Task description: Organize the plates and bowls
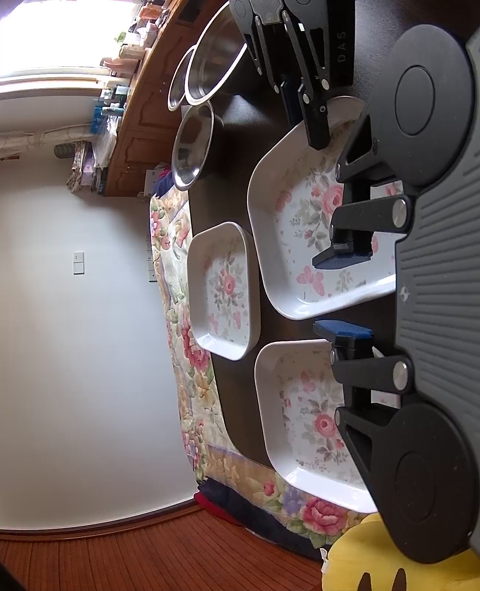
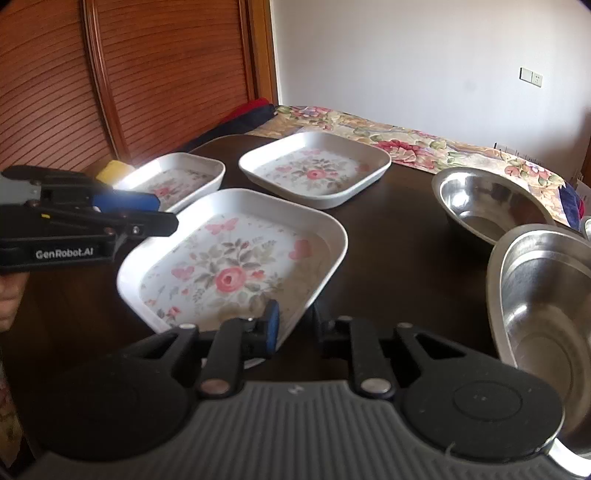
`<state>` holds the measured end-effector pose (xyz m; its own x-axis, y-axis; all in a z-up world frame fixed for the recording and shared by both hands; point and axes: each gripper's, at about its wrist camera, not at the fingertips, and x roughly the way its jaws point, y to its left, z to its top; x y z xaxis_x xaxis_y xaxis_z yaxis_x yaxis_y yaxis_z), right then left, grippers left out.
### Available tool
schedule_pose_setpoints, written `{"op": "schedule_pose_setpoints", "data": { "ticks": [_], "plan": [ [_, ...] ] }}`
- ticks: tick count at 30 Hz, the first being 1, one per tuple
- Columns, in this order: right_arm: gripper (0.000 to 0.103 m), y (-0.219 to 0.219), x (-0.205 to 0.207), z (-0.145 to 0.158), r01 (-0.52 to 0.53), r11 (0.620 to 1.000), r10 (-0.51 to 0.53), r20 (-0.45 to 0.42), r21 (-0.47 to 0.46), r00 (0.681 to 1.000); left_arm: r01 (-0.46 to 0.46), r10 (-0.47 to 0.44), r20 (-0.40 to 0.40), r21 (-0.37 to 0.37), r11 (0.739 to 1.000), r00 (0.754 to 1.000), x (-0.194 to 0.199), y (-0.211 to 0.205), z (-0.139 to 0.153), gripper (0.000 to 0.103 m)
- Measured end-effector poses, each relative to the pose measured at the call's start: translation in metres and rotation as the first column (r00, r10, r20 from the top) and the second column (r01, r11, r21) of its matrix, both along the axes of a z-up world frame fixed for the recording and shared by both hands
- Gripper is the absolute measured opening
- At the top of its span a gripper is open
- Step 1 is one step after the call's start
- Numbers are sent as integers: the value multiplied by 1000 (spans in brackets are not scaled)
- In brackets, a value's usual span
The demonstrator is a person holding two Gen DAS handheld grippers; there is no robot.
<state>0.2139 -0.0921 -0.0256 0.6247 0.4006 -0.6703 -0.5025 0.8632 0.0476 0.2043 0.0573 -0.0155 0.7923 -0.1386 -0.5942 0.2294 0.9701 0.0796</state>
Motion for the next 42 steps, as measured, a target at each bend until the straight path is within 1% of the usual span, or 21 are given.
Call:
{"op": "schedule_pose_setpoints", "data": {
  "ticks": [2,5,15,24,28,30,31,32,33,34,39,42],
  "plan": [
    [20,0,0,1,2,1000,-2,3,-3,1000,2,-2,-2,-2,1000,1000,0,0,-1,59],
    [19,-1,0,1,5,1000,-5,12,-12,1000,5,-5,-8,-5,1000,1000,0,-1,-2,56],
    [19,-1,-2,0,9,1000,-9,22,-7,1000,22,-22,-35,-3,1000,999,0,-3,-7,56],
    [19,-4,-1,-2,17,1000,-17,16,15,1000,34,-33,-48,19,999,998,-2,-7,-9,56],
    [19,-5,-1,-2,20,1000,-20,21,14,1000,54,-51,-96,26,998,994,-2,-7,-16,56],
    [19,-5,-2,-2,19,1000,-20,26,9,999,59,-56,-93,30,998,994,-5,-8,-19,56],
    [19,-5,-2,-2,17,1000,-17,32,3,999,56,-53,-91,27,998,994,-6,-7,-19,55],
    [19,-5,-3,-2,16,1000,-16,36,-1,999,46,-44,-89,24,999,995,-6,-7,-19,51],
    [19,-5,-4,-2,16,1000,-16,37,-1,999,35,-33,-84,30,999,996,-7,-7,-19,43],
    [18,-6,-5,-2,17,1000,-17,36,2,999,25,-22,-79,33,999,997,-7,-7,-19,40],
    [16,-9,-5,-2,36,999,-37,22,32,999,22,-22,-55,-17,1000,998,-14,-1,-13,38],
    [15,-14,-6,-3,49,996,-50,3,68,999,19,-20,-32,-29,999,999,-21,-1,-6,37]
  ]
}}
